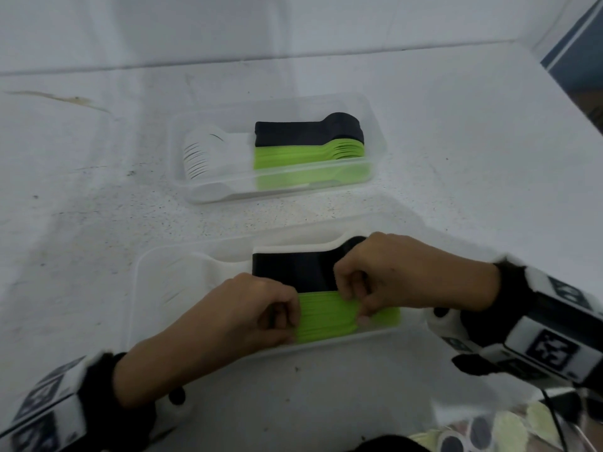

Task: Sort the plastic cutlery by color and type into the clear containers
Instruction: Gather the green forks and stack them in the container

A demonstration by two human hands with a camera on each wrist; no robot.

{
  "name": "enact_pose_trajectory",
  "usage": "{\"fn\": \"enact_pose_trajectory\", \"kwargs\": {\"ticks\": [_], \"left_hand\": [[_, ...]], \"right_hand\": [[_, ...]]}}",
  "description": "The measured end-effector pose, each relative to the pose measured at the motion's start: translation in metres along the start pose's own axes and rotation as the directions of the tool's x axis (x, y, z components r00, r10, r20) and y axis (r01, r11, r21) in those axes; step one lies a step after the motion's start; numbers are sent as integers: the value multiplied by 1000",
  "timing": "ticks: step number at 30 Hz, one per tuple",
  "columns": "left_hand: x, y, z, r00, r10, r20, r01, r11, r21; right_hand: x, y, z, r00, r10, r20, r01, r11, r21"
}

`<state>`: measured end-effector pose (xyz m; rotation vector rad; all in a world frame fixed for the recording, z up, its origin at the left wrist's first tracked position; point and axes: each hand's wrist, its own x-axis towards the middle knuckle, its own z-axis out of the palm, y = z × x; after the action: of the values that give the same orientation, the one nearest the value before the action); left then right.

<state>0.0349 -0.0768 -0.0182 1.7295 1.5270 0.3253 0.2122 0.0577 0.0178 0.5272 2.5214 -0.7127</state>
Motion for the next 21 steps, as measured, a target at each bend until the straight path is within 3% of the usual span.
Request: {"fn": "enact_pose_trajectory", "kwargs": {"ticks": [4, 7, 11, 13, 17, 21], "left_hand": [[0, -3, 1, 999, 21, -41, -19, 998, 56], [-1, -5, 1, 980, 97, -173, -63, 979, 196], [3, -7, 2, 941, 133, -312, -60, 970, 235], [5, -9, 5, 948, 106, -301, -23, 963, 267], [4, -11, 12, 957, 74, -280, 7, 960, 278], [7, -8, 10, 960, -4, -280, 71, 971, 227]], "right_hand": [[1, 2, 5, 999, -40, 15, 41, 998, -50], [1, 7, 2, 999, -44, 9, 44, 999, 28], [4, 11, 0, 978, -47, -203, 68, 993, 99], [5, 11, 2, 966, -61, -253, 74, 996, 43], [5, 9, 10, 982, -71, -176, 60, 996, -68], [5, 8, 14, 981, -74, -181, 53, 991, -120]]}}
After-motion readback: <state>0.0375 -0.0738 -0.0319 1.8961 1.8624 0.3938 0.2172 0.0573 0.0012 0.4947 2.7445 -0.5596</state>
